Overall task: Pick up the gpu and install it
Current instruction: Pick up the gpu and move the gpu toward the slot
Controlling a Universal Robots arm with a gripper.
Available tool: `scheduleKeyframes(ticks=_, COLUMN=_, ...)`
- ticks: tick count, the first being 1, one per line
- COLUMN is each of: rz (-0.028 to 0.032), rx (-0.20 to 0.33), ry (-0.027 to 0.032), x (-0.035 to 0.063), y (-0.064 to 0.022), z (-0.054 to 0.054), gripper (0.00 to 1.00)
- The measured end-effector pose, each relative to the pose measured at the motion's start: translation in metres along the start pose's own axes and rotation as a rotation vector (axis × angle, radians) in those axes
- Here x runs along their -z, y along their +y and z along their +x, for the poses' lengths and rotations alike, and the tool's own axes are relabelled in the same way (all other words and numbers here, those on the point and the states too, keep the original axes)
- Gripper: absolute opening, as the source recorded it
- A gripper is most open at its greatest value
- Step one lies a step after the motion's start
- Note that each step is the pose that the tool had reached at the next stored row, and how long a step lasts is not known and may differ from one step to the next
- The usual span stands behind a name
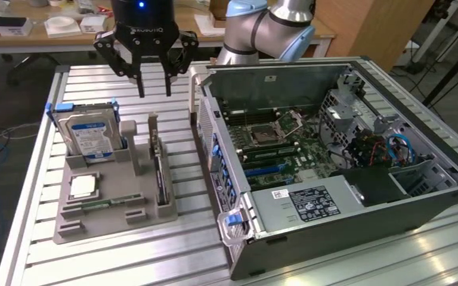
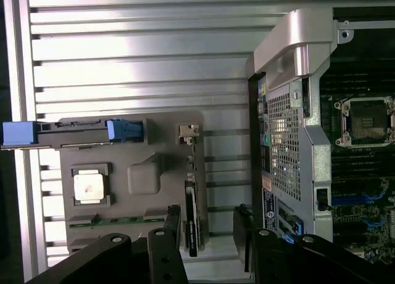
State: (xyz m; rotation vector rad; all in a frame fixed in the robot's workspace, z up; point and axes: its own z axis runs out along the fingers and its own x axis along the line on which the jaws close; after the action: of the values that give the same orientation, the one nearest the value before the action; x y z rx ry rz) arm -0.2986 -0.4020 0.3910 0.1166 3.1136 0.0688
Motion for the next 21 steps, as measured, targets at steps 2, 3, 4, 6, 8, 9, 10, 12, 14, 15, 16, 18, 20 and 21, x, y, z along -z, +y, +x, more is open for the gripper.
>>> scheduleKeyframes(ticks=2, rz=0.0000, rx=0.000, ry=-0.0001, x=0.0000, y=0.0000, z=0.000, gripper=0.47)
scheduleKeyframes(ticks=3, rz=0.0000, rx=0.000, ry=0.0000, x=0.0000, y=0.0000, z=0.000, gripper=0.47)
scheduleKeyframes(ticks=4, rz=0.0001, rx=0.000, ry=0.0001, x=-0.0001, y=0.0000, z=0.000, gripper=0.47)
scheduleKeyframes(ticks=6, rz=0.0000, rx=0.000, ry=0.0003, x=-0.0023, y=-0.0001, z=0.000, gripper=0.47)
scheduleKeyframes(ticks=8, rz=0.0004, rx=0.000, ry=0.0013, x=-0.0056, y=-0.0002, z=0.000, gripper=0.47)
scheduleKeyframes(ticks=9, rz=0.0004, rx=0.000, ry=0.0014, x=-0.0074, y=-0.0003, z=0.000, gripper=0.47)
scheduleKeyframes(ticks=10, rz=0.0005, rx=0.000, ry=0.0015, x=-0.0092, y=-0.0004, z=0.000, gripper=0.47)
scheduleKeyframes(ticks=12, rz=0.0010, rx=0.000, ry=0.0014, x=-0.0128, y=-0.0006, z=0.000, gripper=0.47)
scheduleKeyframes(ticks=14, rz=0.0014, rx=0.000, ry=0.0013, x=-0.0164, y=-0.0008, z=0.000, gripper=0.47)
scheduleKeyframes(ticks=15, rz=0.0017, rx=0.000, ry=0.0014, x=-0.0183, y=-0.0009, z=0.000, gripper=0.47)
scheduleKeyframes(ticks=16, rz=0.0019, rx=0.000, ry=0.0014, x=-0.0201, y=-0.0010, z=0.000, gripper=0.47)
scheduleKeyframes(ticks=18, rz=0.0018, rx=0.000, ry=0.0013, x=-0.0238, y=-0.0011, z=0.001, gripper=0.47)
scheduleKeyframes(ticks=20, rz=0.0018, rx=0.000, ry=0.0013, x=-0.0273, y=-0.0014, z=0.001, gripper=0.47)
scheduleKeyframes(ticks=21, rz=0.0018, rx=0.000, ry=0.0014, x=-0.0291, y=-0.0016, z=0.001, gripper=0.47)
